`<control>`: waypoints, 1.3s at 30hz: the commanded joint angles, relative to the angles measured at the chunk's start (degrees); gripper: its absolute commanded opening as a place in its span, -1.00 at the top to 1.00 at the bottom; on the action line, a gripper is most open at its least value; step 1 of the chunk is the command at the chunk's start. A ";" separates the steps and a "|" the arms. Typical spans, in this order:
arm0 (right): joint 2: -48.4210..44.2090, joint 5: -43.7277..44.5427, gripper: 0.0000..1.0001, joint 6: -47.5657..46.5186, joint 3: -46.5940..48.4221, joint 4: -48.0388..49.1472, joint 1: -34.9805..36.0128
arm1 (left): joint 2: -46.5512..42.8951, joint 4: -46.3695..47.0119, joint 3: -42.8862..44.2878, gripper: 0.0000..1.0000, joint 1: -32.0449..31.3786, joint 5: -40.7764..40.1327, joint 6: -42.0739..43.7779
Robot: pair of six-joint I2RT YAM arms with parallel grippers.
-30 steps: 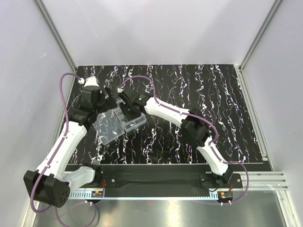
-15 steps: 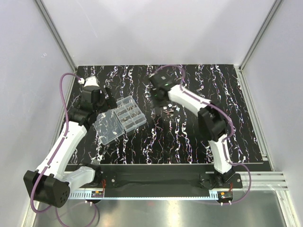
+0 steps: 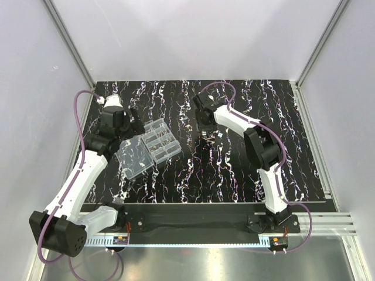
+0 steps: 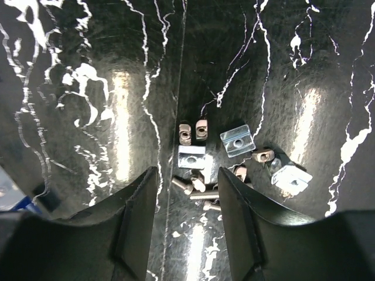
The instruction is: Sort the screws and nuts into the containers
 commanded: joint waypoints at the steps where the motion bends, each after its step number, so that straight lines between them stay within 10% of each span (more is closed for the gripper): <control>1: 0.65 0.88 -0.06 -2.09 2.09 2.25 -0.26 | -0.48 1.84 -0.34 -0.98 0.35 -0.56 0.51; 16: 4.69 1.14 0.11 -2.18 3.14 1.72 -0.25 | 0.14 1.49 -0.34 -0.98 0.35 -1.09 0.60; 24: 3.65 1.84 0.81 -0.87 3.84 -2.04 -0.17 | 0.14 1.40 -0.25 -0.98 0.44 -1.27 0.60; 39: -5.42 -7.81 0.91 -2.36 9.90 -1.44 11.69 | -1.18 1.48 -0.34 -0.98 0.70 -1.36 0.34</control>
